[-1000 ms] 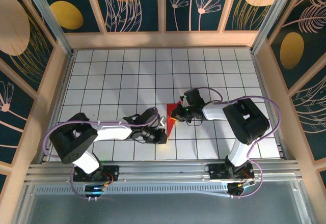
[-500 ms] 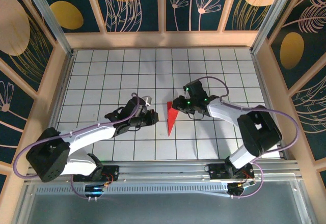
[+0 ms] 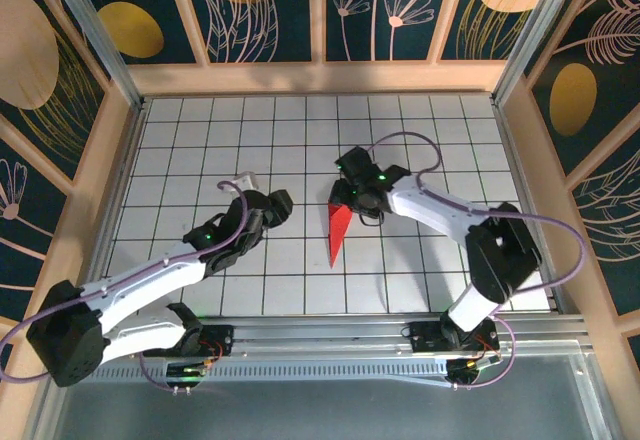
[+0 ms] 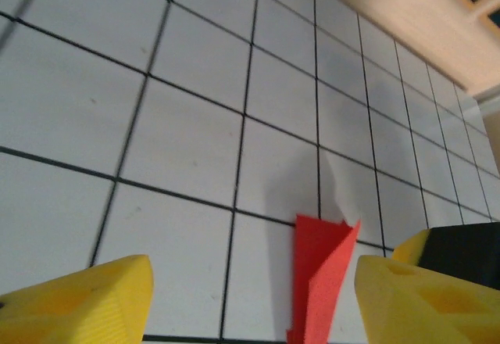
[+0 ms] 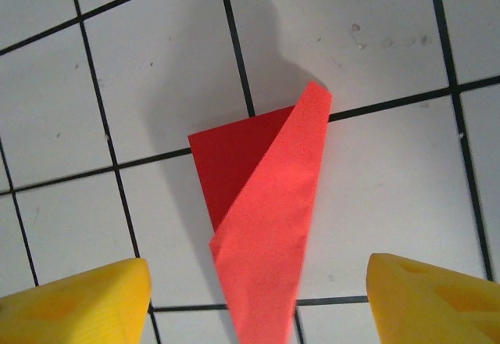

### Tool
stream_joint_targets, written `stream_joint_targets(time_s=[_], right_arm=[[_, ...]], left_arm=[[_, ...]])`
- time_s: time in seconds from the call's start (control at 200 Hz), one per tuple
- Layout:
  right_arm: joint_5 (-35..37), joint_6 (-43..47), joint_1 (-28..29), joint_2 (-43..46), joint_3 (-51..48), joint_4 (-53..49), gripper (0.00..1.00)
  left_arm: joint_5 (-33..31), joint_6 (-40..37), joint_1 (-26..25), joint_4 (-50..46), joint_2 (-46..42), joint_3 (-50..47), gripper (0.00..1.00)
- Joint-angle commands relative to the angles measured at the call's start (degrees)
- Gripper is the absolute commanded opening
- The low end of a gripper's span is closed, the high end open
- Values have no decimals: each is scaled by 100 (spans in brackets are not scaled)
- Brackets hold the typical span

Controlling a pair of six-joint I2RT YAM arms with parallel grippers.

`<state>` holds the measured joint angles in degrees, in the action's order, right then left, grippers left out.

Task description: Fold a paper plane with a square sheet of paper (fold left side to right side)

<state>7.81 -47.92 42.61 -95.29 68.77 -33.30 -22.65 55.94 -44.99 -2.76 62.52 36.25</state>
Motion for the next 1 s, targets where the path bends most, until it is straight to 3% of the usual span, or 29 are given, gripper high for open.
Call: stream_joint_targets(time_s=[0.0,0.25,0.39,0.791,0.996], right_arm=[[938,-827,327,-690,819,-1310,76],[1229,-1440,657,-2610,3040,-3314,75],[1395,-1527,746,-3271,3784,-3959,73],[1403,-1571,766,-3409,3785,-4035,59],[1346,-1589,775,-3400,3661,-3950,58]], left_arm=[[-758,99,39,-211,-359,-249,72],[-1065,196,43,-587,-959,-523,78],[-1098,316,44,-655,-1225,-707,78],[-1074,403,43,-703,-1454,-939,80],[-1022,363,43,-665,-1375,-918,81]])
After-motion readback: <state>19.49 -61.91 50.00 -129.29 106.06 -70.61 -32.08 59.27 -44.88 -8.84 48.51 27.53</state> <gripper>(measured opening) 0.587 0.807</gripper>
